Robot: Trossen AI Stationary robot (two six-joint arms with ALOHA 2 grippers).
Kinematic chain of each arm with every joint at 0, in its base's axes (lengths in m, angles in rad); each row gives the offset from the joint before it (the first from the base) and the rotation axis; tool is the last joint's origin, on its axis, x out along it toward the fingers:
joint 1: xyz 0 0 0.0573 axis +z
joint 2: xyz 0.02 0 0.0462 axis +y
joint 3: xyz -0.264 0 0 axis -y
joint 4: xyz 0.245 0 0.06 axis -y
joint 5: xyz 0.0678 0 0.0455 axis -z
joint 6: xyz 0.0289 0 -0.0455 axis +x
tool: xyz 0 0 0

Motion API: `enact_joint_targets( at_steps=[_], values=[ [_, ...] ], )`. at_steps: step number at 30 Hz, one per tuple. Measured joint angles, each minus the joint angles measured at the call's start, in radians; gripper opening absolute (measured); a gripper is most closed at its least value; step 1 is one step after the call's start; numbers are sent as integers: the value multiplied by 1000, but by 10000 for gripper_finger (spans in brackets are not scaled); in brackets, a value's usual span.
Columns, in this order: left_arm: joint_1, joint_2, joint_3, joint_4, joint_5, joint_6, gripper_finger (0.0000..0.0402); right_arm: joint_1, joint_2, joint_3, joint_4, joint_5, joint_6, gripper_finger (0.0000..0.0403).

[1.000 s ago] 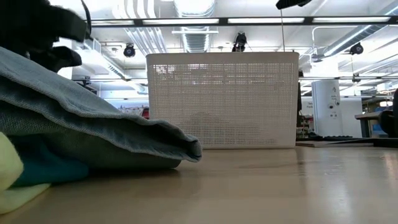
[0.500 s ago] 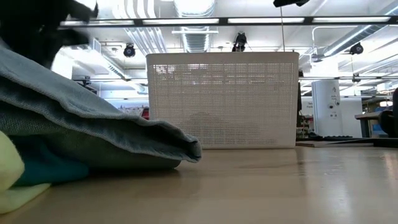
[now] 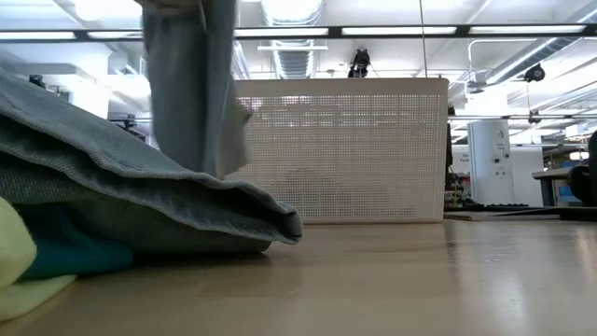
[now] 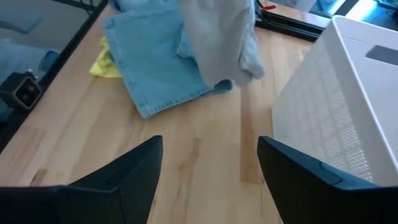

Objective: Sort clothes
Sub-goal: Put the gray sock into the white laundry bin

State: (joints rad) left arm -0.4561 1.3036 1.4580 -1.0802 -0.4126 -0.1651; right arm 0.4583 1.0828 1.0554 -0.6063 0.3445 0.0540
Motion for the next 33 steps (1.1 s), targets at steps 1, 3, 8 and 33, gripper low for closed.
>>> enact_joint_targets(
  at_steps=[1,3,8,33],
  values=[
    [0,-4,-11,30,0,21,6,8,-1,-5,4,4,1,245],
    [0,-5,-40,72,0,61,6,17,-1,-25,22,7,6,241],
    [6,-17,-178,233,0,107,5,28,-1,-131,109,-5,30,234],
    [321,-132,-894,1432,351,208,65,2,71,-539,852,128,117,193]
  ],
)
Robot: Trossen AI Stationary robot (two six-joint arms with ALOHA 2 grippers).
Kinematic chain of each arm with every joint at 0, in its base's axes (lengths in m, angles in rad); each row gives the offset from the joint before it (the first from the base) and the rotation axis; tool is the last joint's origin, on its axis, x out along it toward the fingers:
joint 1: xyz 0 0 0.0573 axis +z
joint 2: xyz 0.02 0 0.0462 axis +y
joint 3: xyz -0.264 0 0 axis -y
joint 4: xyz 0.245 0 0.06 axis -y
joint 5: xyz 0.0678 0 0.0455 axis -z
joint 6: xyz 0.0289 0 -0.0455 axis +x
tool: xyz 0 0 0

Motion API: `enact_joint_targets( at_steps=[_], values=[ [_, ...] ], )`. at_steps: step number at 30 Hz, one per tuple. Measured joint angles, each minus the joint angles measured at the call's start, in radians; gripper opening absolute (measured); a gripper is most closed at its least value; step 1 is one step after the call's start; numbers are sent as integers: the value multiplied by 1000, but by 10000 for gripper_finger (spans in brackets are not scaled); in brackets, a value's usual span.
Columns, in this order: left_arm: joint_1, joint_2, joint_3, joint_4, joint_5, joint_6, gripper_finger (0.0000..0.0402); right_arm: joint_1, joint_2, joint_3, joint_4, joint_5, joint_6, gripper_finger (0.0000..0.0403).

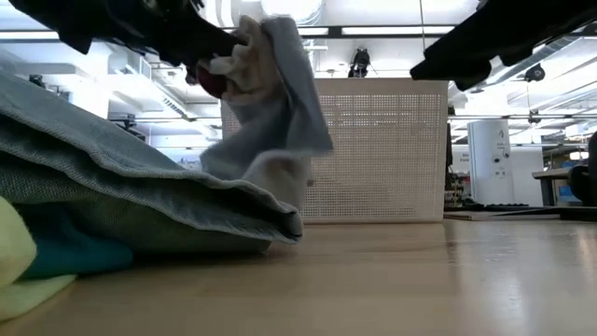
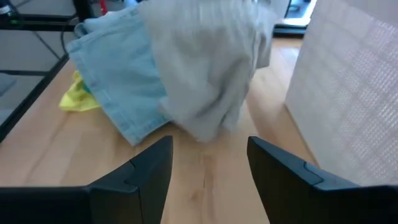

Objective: Sort clothes
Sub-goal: Put the gray sock into the white laundry bin

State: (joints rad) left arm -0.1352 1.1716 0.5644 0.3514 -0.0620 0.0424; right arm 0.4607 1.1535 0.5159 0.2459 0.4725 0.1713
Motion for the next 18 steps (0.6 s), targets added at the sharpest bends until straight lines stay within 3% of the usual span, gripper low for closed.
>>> enact_joint_targets(
  at_steps=[4,7,10,15,18],
  values=[
    [-2,13,16,-25,1,-2,107,-5,16,0,22,1,-15,202],
    [-1,18,32,-40,0,-2,115,-6,23,0,26,1,-16,209],
    [-1,18,50,-67,-2,4,92,-6,28,0,25,1,-15,215],
    [-1,18,80,-176,16,17,12,-6,29,0,25,1,-15,221],
    [-3,27,84,-242,53,-44,22,-6,29,0,25,1,-15,222]
  ],
)
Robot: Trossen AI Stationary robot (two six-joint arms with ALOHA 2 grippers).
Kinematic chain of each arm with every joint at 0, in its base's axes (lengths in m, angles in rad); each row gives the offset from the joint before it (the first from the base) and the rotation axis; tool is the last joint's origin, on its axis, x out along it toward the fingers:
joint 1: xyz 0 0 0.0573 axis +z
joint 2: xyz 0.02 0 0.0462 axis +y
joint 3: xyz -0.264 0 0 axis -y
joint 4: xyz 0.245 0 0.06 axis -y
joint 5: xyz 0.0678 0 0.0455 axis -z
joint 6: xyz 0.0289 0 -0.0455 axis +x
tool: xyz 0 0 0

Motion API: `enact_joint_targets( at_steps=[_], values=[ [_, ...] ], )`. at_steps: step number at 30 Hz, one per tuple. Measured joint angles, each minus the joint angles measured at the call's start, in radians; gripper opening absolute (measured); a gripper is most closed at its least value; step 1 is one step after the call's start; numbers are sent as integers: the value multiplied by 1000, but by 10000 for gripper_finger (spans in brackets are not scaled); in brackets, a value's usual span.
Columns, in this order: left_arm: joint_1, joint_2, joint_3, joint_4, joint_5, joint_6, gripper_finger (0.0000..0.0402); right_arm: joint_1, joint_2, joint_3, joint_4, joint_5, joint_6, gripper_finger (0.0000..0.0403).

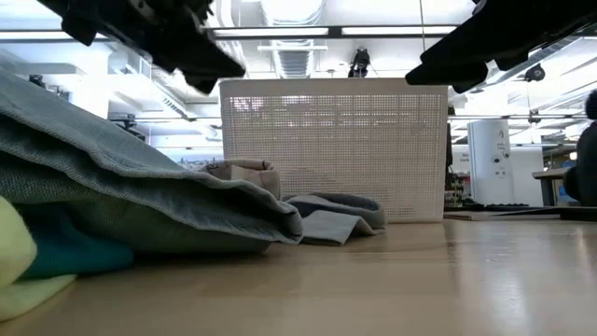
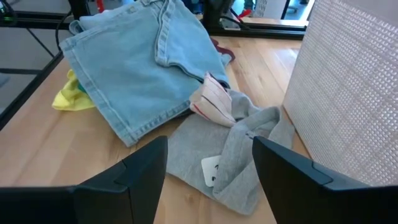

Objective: Sort clothes
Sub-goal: Put the gray sock into the white laundry bin

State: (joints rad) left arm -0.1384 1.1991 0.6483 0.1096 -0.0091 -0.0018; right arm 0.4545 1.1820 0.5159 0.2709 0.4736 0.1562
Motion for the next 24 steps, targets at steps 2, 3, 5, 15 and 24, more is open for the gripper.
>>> enact_joint_targets(
  at_steps=[2,3,5,15,24],
  values=[
    [-5,12,-7,-26,2,-28,49,0,0,0,-1,0,0,221],
    [-9,21,-11,-41,2,-42,64,0,0,0,-1,0,0,219],
    [-19,47,-16,-60,2,-61,97,-2,0,0,-1,0,0,216],
    [-31,239,14,-63,-38,-44,238,-3,0,0,-1,0,0,217],
    [-31,418,125,-138,-139,-25,189,-3,0,0,-1,0,0,218]
  ],
)
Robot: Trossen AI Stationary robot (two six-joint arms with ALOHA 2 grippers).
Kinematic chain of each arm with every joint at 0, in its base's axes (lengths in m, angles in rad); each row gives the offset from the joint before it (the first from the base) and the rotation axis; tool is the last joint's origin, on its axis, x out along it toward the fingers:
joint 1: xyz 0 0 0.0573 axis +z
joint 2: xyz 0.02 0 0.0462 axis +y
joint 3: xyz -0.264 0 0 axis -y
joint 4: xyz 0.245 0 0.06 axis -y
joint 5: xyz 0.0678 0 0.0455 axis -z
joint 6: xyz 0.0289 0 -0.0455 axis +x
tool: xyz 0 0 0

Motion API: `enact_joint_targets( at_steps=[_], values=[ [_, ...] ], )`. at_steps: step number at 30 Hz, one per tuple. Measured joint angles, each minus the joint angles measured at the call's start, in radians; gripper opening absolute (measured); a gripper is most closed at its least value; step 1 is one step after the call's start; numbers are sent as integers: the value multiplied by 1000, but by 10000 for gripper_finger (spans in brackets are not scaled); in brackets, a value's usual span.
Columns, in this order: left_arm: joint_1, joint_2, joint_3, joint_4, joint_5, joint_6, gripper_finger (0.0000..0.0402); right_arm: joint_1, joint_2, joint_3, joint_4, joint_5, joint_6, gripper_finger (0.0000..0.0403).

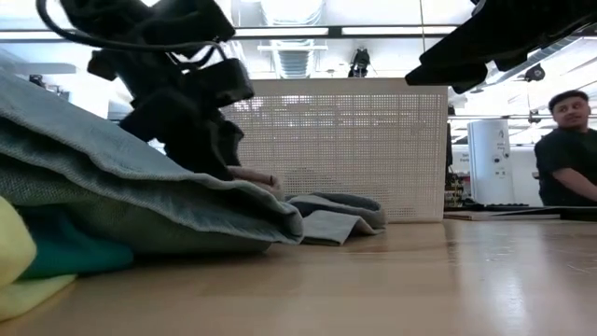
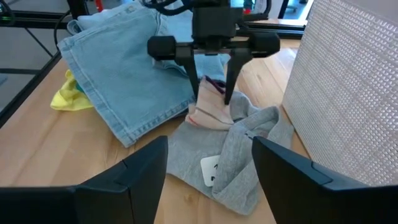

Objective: Sort clothes
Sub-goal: Put the gray sock into the white laundry bin

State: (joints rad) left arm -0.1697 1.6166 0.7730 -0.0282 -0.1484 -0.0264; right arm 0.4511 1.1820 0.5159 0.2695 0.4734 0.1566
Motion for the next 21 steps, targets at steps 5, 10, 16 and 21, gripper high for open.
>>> enact_joint_targets(
  at_steps=[5,10,16,21],
  values=[
    [-26,14,107,-17,0,93,79,0,0,0,-2,0,0,207],
    [-34,-18,209,-106,2,151,14,0,0,0,-2,0,0,200],
    [-27,-48,235,-150,-63,184,6,0,0,0,-3,1,0,199],
    [-3,-105,235,-125,-131,216,6,0,0,0,-3,1,0,199]
  ],
)
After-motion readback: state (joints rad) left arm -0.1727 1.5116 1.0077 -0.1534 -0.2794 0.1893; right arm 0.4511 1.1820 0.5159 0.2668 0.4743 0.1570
